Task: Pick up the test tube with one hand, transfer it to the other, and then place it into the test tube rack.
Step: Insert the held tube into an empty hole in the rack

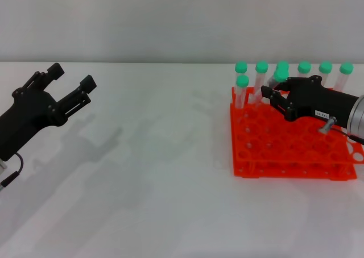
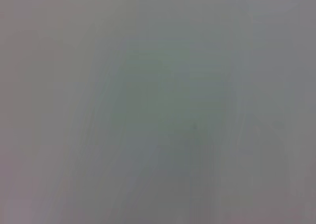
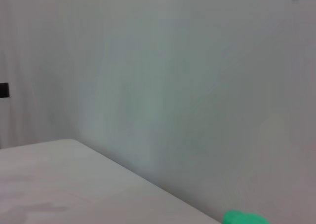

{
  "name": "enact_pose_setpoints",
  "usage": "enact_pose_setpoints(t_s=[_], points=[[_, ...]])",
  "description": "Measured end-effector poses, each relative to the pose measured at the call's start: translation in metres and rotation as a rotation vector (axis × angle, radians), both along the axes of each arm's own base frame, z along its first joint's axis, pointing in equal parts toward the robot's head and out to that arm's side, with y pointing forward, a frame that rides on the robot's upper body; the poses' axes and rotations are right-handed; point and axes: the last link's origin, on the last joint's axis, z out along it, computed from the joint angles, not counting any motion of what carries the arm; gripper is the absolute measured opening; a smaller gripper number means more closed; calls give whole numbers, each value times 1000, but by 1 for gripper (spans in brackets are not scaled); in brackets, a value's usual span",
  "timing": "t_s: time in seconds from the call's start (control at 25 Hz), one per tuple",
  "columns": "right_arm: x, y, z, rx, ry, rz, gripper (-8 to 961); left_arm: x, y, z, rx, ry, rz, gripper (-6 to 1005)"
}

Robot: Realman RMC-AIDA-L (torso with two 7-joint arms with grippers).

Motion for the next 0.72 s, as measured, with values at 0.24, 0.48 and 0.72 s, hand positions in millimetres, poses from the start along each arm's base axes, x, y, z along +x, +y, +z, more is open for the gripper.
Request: enact_pose_setpoints(t_s=[0.24,0.48,0.72], points=[[3,1,3,10,3,-11,200,-2,0,1,4,-5,9,881],[4,-1,7,3,26,-16,201,-2,1,1,7,-4,13,881],[6,-3,11,-12,39,-17,201,-4,3,3,12,4,25,881]])
